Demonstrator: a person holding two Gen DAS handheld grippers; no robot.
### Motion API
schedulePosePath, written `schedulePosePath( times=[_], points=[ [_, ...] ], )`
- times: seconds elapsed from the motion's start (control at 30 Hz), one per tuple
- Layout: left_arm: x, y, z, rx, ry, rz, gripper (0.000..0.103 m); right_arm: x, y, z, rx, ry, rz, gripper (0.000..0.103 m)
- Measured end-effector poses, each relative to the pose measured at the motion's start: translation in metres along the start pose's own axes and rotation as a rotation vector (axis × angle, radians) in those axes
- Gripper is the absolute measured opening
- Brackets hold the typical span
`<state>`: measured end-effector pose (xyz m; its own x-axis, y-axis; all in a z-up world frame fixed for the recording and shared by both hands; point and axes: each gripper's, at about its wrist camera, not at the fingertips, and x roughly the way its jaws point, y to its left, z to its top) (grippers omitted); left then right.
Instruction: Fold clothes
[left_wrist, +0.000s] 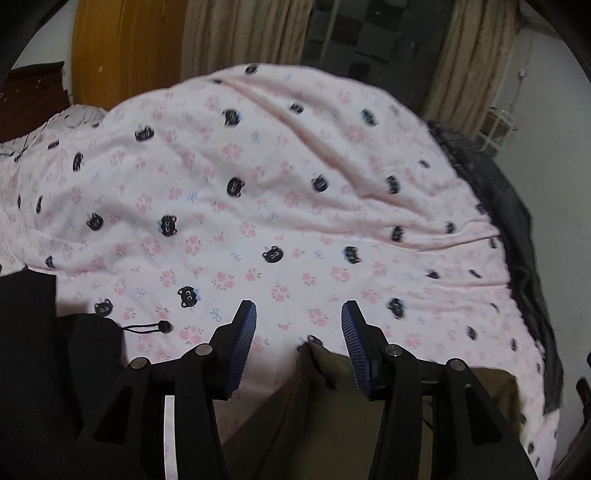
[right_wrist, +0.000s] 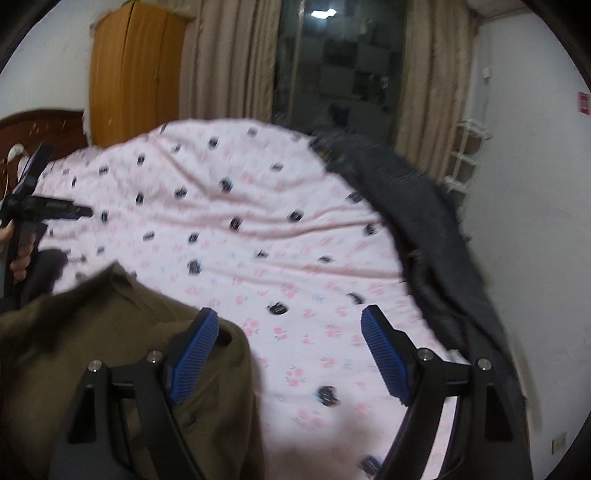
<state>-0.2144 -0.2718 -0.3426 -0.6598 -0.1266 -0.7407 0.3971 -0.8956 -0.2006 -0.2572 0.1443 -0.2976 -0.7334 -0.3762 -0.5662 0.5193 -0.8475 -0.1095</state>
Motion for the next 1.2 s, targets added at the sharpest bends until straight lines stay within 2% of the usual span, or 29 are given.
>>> schedulePosePath(
  times=[0.1, 0.27, 0.43, 0.53, 0.67, 0.83, 0.93, 1.1, 1.2],
  points=[
    [-0.057, 0.001, -0.011, 0.048, -0.021, -0.057, 0.047, -0.068, -0.012, -0.003, 0.029, -0.035, -0.035, 0.081],
    [-0.145, 0.007, -0.052, 0.11, -0.027, -0.13, 0.054, -0.175, -0.008, -0.024, 0.084, -0.022, -0.041, 0.082],
    [-0.201, 0.005, -0.102, 0.178, 0.021, -0.162, 0.055, -0.26, 0.037, -0.058, 0.109, 0.018, -0.088, 0.082],
    [-0.222, 0.002, -0.133, 0.21, 0.06, -0.166, 0.055, -0.29, 0.077, -0.085, 0.147, 0.084, -0.086, 0.082],
    [-0.238, 0.001, -0.179, 0.247, 0.13, -0.145, 0.055, -0.312, 0.139, -0.131, 0.166, 0.165, -0.061, 0.082],
    [-0.235, 0.02, -0.24, 0.177, 0.273, -0.125, 0.055, -0.31, 0.207, -0.2, 0.236, 0.284, 0.015, 0.08],
    [-0.233, 0.036, -0.275, 0.136, 0.346, -0.104, 0.055, -0.303, 0.241, -0.241, 0.225, 0.379, 0.051, 0.08],
    [-0.223, 0.059, -0.318, 0.105, 0.44, -0.049, 0.054, -0.283, 0.275, -0.291, 0.179, 0.497, 0.049, 0.08],
    [-0.222, 0.065, -0.32, 0.066, 0.442, -0.052, 0.054, -0.267, 0.277, -0.308, 0.157, 0.548, 0.04, 0.079]
  ],
)
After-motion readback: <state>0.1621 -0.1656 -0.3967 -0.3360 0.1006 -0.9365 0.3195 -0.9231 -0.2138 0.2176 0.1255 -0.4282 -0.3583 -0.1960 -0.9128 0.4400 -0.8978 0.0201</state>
